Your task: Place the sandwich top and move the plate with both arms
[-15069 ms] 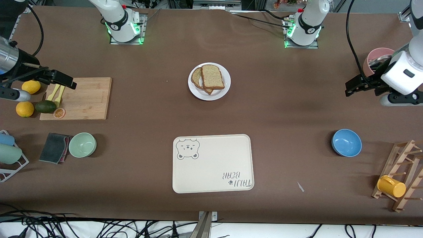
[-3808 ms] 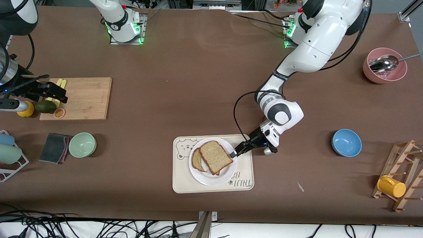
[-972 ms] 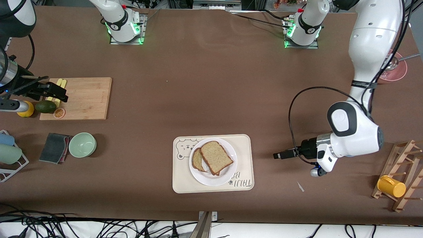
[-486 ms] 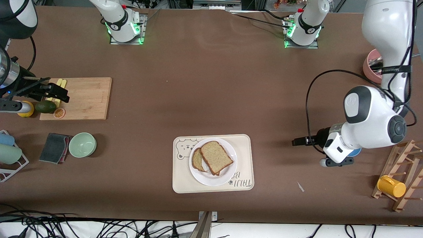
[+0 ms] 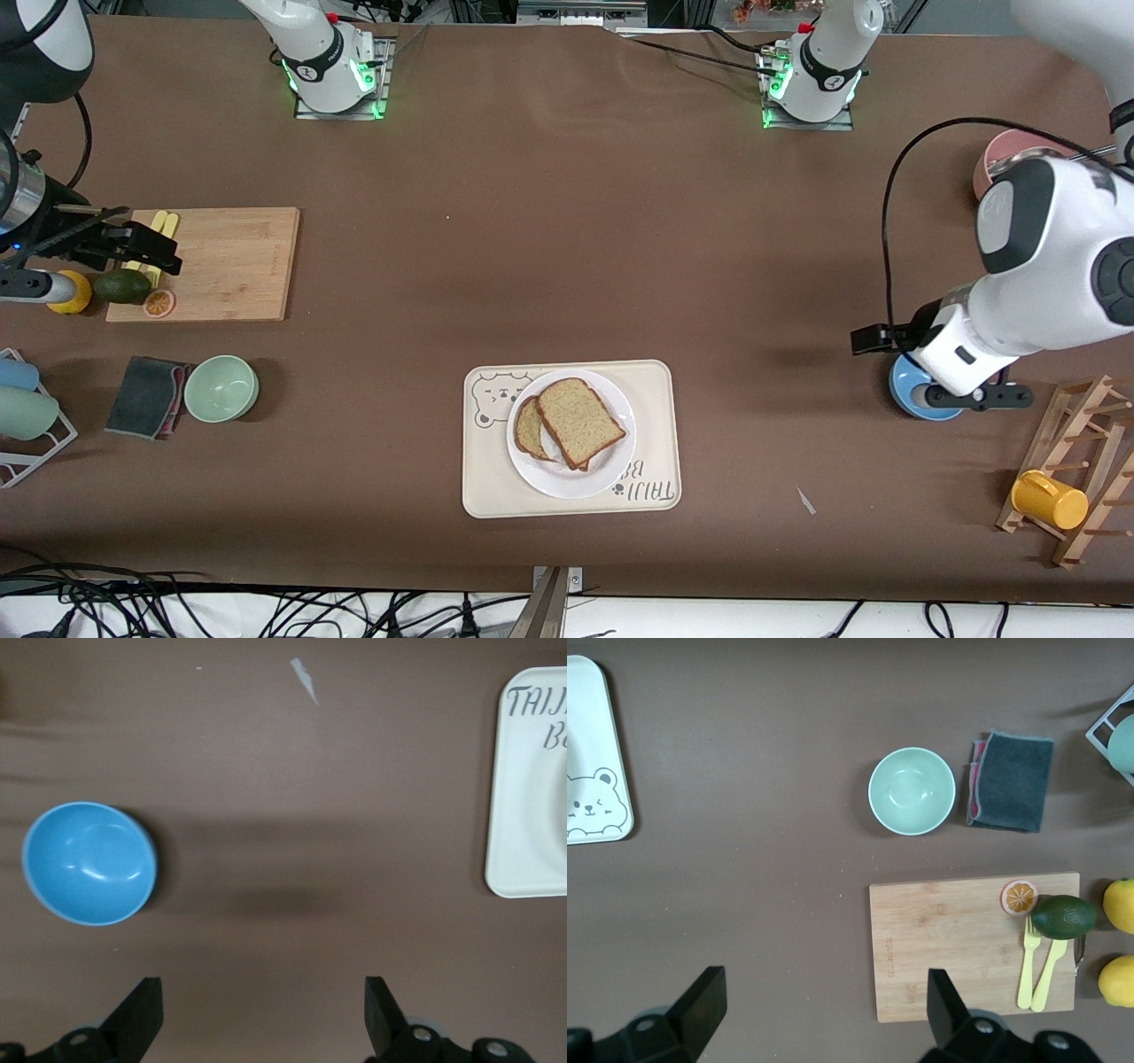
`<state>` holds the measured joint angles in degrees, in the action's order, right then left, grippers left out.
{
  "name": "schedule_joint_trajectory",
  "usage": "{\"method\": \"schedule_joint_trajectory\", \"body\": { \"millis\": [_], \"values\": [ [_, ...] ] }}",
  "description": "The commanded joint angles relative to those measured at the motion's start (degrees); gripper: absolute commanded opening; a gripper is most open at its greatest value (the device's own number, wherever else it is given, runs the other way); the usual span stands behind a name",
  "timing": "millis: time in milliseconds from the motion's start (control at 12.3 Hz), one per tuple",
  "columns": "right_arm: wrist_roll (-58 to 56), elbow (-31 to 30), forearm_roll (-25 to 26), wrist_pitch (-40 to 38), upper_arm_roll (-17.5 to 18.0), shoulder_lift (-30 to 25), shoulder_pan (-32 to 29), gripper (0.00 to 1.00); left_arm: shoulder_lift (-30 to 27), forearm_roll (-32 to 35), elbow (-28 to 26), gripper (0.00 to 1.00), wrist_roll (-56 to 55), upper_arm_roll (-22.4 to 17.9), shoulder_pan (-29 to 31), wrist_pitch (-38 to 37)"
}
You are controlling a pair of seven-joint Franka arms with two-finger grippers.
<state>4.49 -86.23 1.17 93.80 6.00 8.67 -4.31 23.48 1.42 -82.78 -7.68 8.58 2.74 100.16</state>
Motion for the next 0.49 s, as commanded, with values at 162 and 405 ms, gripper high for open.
{"method": "schedule_joint_trajectory", "body": {
  "millis": [162, 405],
  "values": [
    [-0.4, 4.7, 1.4, -4.1, 0.3, 2.4, -0.3, 1.00, -6.9, 2.0, -3.8, 1.00, -1.9, 0.4, 3.3, -0.5],
    [-0.7, 5.4, 1.3, -4.9, 0.2, 2.1, -0.4, 1.00, -11.8, 2.0, -8.1, 1.00, -2.5, 0.4, 3.8, -0.1]
  ]
}}
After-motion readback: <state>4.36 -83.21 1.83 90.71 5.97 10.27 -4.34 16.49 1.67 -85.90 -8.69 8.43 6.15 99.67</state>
